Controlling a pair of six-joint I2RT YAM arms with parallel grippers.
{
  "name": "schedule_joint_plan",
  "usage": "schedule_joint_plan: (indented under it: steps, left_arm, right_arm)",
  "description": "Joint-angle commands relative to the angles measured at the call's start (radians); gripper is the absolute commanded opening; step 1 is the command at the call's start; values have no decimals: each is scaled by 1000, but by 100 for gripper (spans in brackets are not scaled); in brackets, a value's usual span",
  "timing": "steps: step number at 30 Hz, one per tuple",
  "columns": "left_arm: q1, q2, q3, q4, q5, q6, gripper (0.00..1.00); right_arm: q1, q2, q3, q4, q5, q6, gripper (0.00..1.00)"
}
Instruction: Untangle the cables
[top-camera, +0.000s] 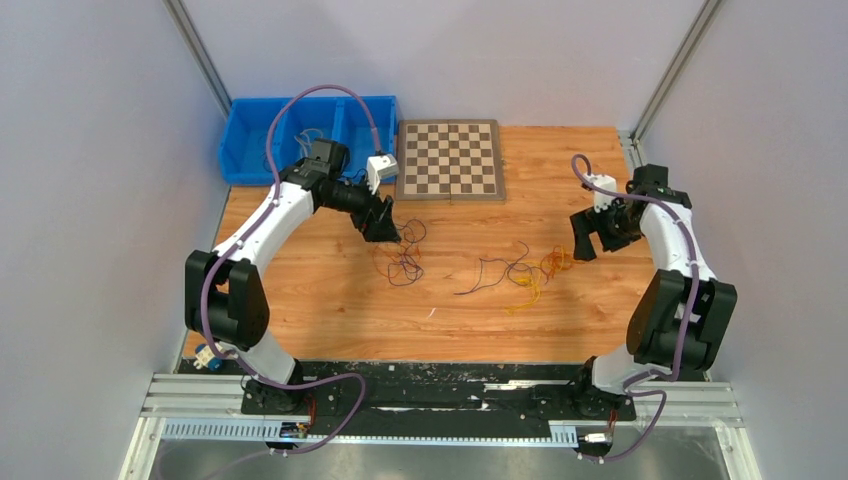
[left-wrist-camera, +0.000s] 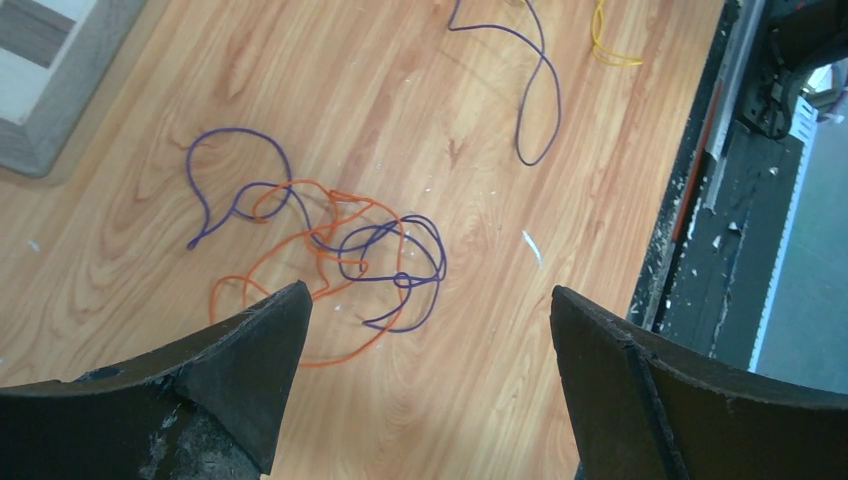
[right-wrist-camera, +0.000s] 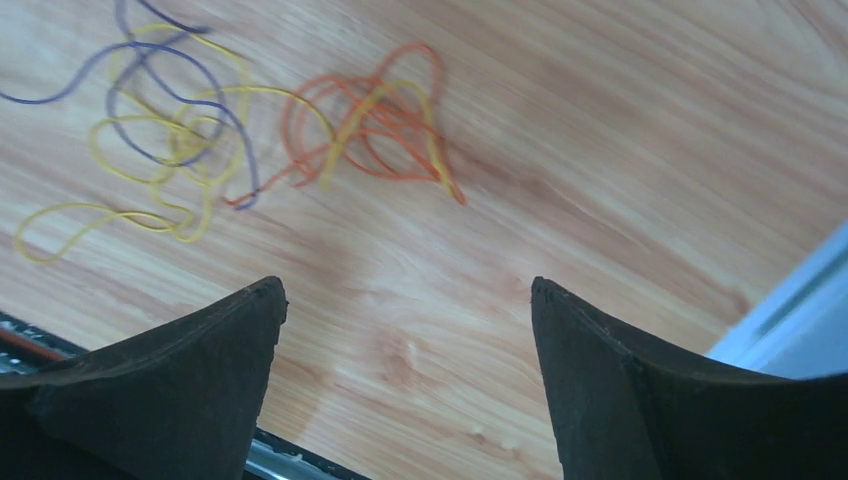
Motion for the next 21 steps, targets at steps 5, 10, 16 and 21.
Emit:
schedule_joint_plan:
  steps: [5, 10, 16, 21]
  left_arm:
    - [9, -21, 51, 53, -40, -45, 95]
    - [9, -40, 30, 46, -80, -34, 95]
    - [8, -65, 4, 22, -112, 3, 95]
    - [10, -79, 6, 16, -127, 16, 95]
  right_arm:
    - [-43, 143, 76, 47, 45, -17, 72]
    - [-40, 265, 136, 71, 20, 17, 64]
    - [2, 314, 91, 37, -4, -20, 61]
    - [27, 305, 95, 13, -66, -25, 17]
